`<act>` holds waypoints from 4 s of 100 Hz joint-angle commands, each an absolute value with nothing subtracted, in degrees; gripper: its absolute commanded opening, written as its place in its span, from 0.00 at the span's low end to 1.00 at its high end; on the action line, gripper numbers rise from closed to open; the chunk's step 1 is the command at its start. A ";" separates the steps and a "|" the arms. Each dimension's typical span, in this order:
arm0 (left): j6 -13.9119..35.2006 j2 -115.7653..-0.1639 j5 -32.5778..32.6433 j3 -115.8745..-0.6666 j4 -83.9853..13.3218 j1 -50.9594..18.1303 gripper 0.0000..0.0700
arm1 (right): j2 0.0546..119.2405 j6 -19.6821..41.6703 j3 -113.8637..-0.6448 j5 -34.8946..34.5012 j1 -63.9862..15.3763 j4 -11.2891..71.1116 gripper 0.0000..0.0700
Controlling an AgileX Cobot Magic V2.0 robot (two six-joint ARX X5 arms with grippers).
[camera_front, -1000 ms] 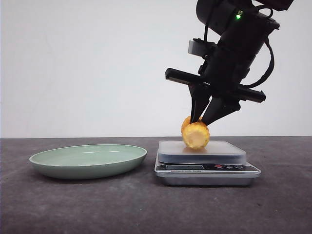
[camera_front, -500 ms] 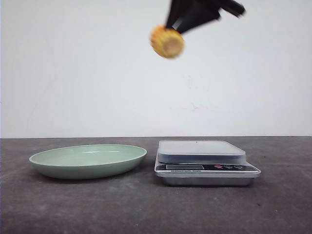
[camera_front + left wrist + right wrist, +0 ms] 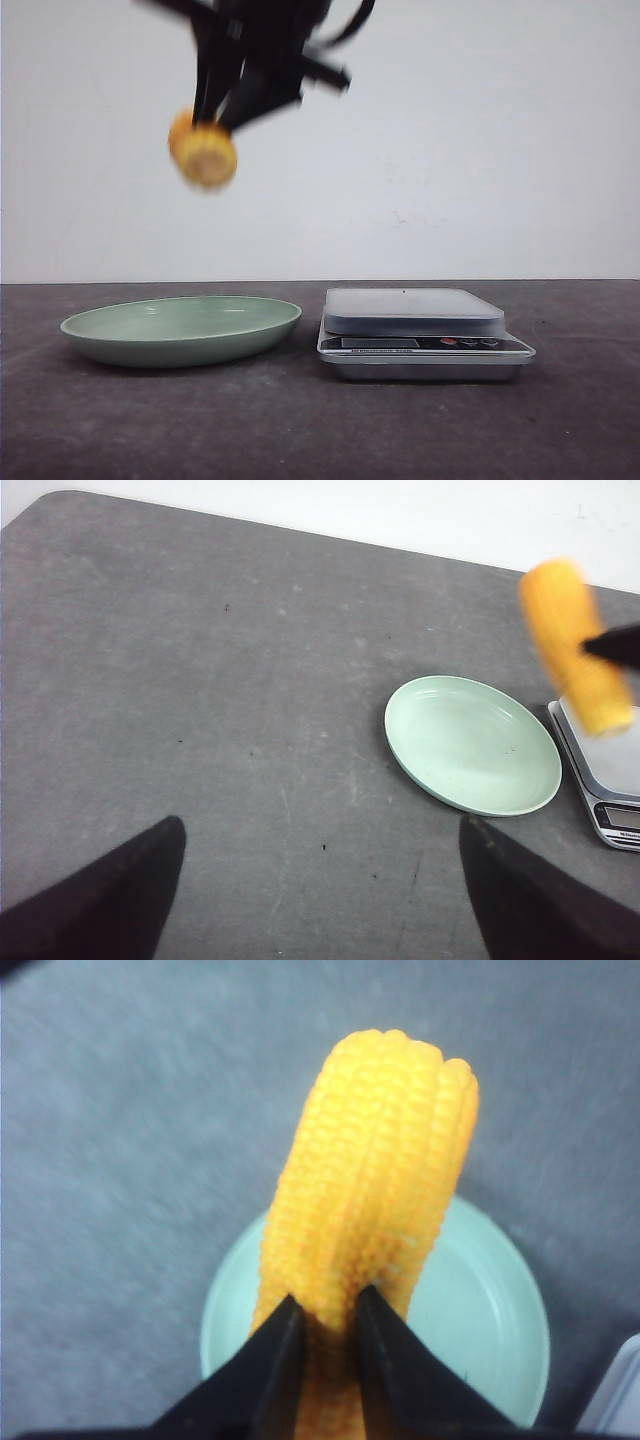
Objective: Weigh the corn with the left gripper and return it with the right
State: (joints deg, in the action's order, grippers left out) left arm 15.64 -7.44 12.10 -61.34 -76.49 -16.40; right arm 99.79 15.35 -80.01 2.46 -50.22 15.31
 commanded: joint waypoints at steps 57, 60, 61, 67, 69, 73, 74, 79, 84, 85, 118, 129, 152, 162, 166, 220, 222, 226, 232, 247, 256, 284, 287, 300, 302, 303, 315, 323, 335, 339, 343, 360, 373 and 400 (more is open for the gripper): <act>16.16 -7.46 12.14 -62.00 -78.89 -16.51 0.72 | 113.86 16.56 -81.56 2.37 -49.71 11.11 0.00; 16.16 -7.46 12.14 -62.00 -78.94 -16.51 0.72 | 114.02 16.60 -81.56 2.44 -49.63 11.11 0.00; 16.16 -7.46 12.14 -62.00 -78.94 -16.51 0.72 | 114.08 16.58 -81.56 2.44 -49.60 11.09 0.00; 16.23 -7.46 12.14 -62.00 -78.89 -16.51 0.72 | 114.69 16.67 -81.56 2.39 -49.58 10.68 0.03; 16.34 -7.46 12.14 -62.00 -78.87 -16.51 0.72 | 114.72 16.82 -81.56 2.42 -49.56 10.70 0.06; 16.67 -7.46 12.14 -62.00 -78.83 -16.51 0.72 | 114.76 17.02 -81.56 2.46 -49.50 10.68 0.17; 16.71 -7.46 12.14 -62.00 -78.83 -16.51 0.72 | 114.76 17.04 -81.56 2.44 -49.45 10.68 0.20; 17.02 -7.46 12.14 -62.00 -78.87 -16.51 0.72 | 114.76 17.26 -81.56 2.42 -49.45 10.50 0.38; 17.04 -7.46 12.14 -62.00 -78.85 -16.51 0.72 | 114.76 17.26 -81.56 2.42 -49.47 10.17 0.53; 17.04 -7.46 12.14 -62.00 -78.85 -16.51 0.72 | 114.76 17.26 -81.56 2.42 -49.47 10.09 0.55; 17.02 -7.46 12.14 -62.00 -78.81 -16.51 0.72 | 109.51 16.99 -81.56 2.39 -48.23 10.61 0.72; 17.02 -7.46 12.14 -62.00 -78.83 -16.51 0.72 | 103.33 15.64 -81.58 1.45 -46.50 13.15 0.72; 17.02 -7.46 12.12 -62.00 -78.74 -16.51 0.72 | 85.78 12.29 -81.58 0.32 -40.82 23.75 0.72; 16.97 -7.46 12.14 -62.00 -78.35 -16.51 0.72 | 78.13 11.46 -81.58 -0.58 -37.95 28.60 0.72; 16.95 -7.46 12.12 -62.00 -78.15 -16.51 0.72 | 75.33 10.90 -81.58 -0.21 -36.99 30.79 0.72; 15.40 -7.46 11.90 -60.75 -70.57 -16.51 0.72 | 47.99 6.20 -81.25 18.96 -34.37 53.41 0.72; 15.44 -7.46 11.88 -60.49 -70.30 -16.51 0.72 | 47.00 6.37 -81.14 19.62 -34.37 53.91 0.72; 15.42 -7.46 11.68 -59.83 -69.80 -16.51 0.72 | 45.01 6.94 -80.75 20.58 -34.35 54.72 0.72; 15.46 -7.46 10.96 -58.72 -69.06 -16.51 0.72 | 41.82 7.79 -79.68 21.30 -34.37 55.77 0.72; 15.79 -7.46 9.37 -56.14 -66.74 -16.51 0.72 | 33.50 8.97 -75.11 23.05 -34.35 57.49 0.72; 16.12 -7.46 9.06 -55.13 -65.21 -16.51 0.72 | 28.88 10.35 -71.35 23.00 -34.35 57.65 0.72; 16.10 -7.49 8.97 -54.85 -61.65 -16.51 0.70 | 18.81 13.98 -57.71 20.71 -34.37 52.21 0.69; 16.08 -7.49 8.97 -54.85 -61.60 -16.51 0.62 | 18.50 14.61 -57.06 20.58 -34.37 52.12 0.65; 16.08 -7.46 8.95 -54.85 -61.73 -16.51 0.15 | 18.48 14.59 -56.55 20.32 -34.37 52.21 0.39; 16.03 -7.46 8.91 -54.85 -61.76 -16.51 0.03 | 18.48 14.59 -56.55 20.34 -34.37 52.14 0.25; 15.99 -7.49 8.93 -54.85 -61.78 -16.51 0.00 | 18.48 14.59 -56.55 20.34 -34.37 52.10 0.16; 15.90 -7.49 8.64 -54.85 -61.71 -16.51 0.01 | 18.48 14.33 -56.55 19.55 -34.37 51.18 0.02; 15.90 -7.46 8.45 -54.85 -61.73 -16.51 0.01 | 18.48 14.37 -56.55 19.20 -34.37 51.11 0.02; 15.92 -7.49 8.47 -54.85 -61.73 -16.51 0.02 | 18.48 14.68 -56.55 17.26 -34.37 51.35 0.02; 15.92 -7.49 8.47 -54.85 -61.71 -16.51 0.02 | 18.48 14.70 -56.55 16.71 -34.37 51.48 0.02; 15.92 -7.46 8.47 -54.85 -61.73 -16.51 0.02 | 18.48 14.63 -56.58 16.40 -34.37 51.51 0.02; 15.90 -7.46 8.49 -54.85 -61.73 -16.51 0.02 | 18.48 14.59 -56.58 16.51 -34.37 51.40 0.02; 15.90 -7.46 8.49 -54.85 -61.73 -16.51 0.02 | 18.48 14.59 -56.58 16.51 -34.37 51.40 0.02; 15.90 -7.46 8.49 -54.85 -61.73 -16.51 0.02 | 18.48 14.59 -56.58 16.51 -34.37 51.40 0.02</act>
